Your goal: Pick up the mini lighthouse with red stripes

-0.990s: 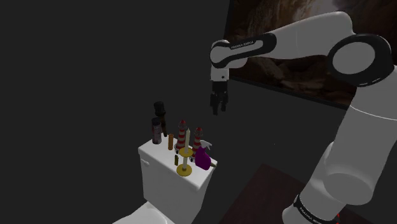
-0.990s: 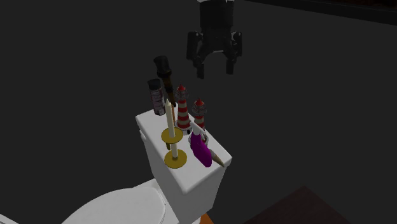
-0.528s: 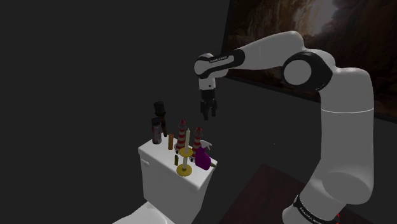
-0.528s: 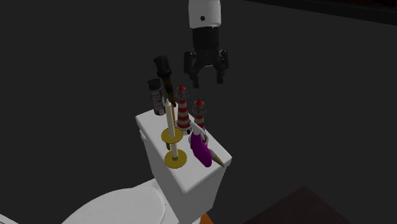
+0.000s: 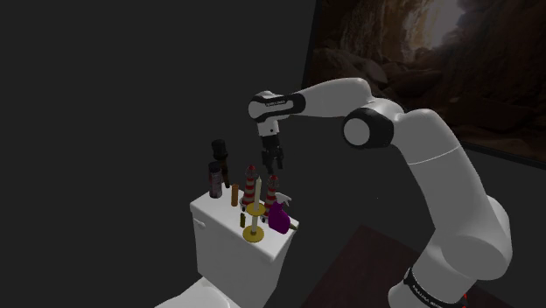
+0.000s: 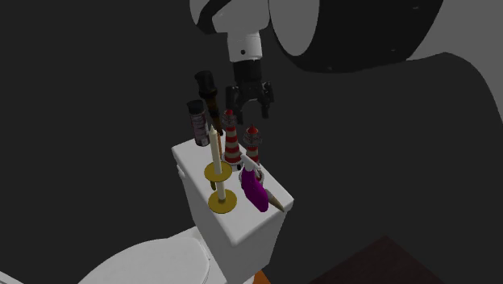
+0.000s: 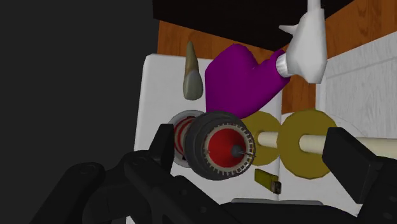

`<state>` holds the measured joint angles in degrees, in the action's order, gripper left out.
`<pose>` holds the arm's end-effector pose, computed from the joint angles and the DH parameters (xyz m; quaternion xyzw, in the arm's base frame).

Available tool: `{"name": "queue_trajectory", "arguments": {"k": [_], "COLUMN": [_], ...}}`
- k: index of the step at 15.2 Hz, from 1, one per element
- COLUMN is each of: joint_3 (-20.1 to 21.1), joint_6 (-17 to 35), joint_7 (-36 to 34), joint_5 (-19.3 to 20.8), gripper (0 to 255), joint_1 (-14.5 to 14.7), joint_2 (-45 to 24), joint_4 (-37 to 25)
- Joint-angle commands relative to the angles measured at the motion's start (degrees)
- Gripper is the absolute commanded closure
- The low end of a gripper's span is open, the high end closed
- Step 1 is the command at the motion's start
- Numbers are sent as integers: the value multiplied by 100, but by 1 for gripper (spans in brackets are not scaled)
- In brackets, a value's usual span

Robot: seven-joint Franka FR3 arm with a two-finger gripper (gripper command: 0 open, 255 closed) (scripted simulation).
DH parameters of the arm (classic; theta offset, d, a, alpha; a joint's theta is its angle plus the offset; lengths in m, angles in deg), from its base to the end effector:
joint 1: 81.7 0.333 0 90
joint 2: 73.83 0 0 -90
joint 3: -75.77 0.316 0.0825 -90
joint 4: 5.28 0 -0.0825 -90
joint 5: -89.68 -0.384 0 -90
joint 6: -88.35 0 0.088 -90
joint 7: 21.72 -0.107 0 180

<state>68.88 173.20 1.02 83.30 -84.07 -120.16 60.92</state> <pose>0.6962 -0.0784 0.2872 -0.9649 -0.1134 0.2252 0.0734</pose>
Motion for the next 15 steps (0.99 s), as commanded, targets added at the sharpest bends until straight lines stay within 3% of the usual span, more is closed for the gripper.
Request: {"name": "queue_trajectory", "arguments": {"k": [1, 9, 10, 15], "joint_3": [-8, 11, 14, 7], "joint_6": [34, 386, 361, 366], "joint_7": [26, 41, 33, 49], "joint_5": [8, -6, -8, -1], "gripper": [0, 0, 255, 255], "joint_1": [-38, -42, -41, -45], "joint_2": [-218, -436, -462, -397], "joint_4": [-110, 25, -26, 47]}}
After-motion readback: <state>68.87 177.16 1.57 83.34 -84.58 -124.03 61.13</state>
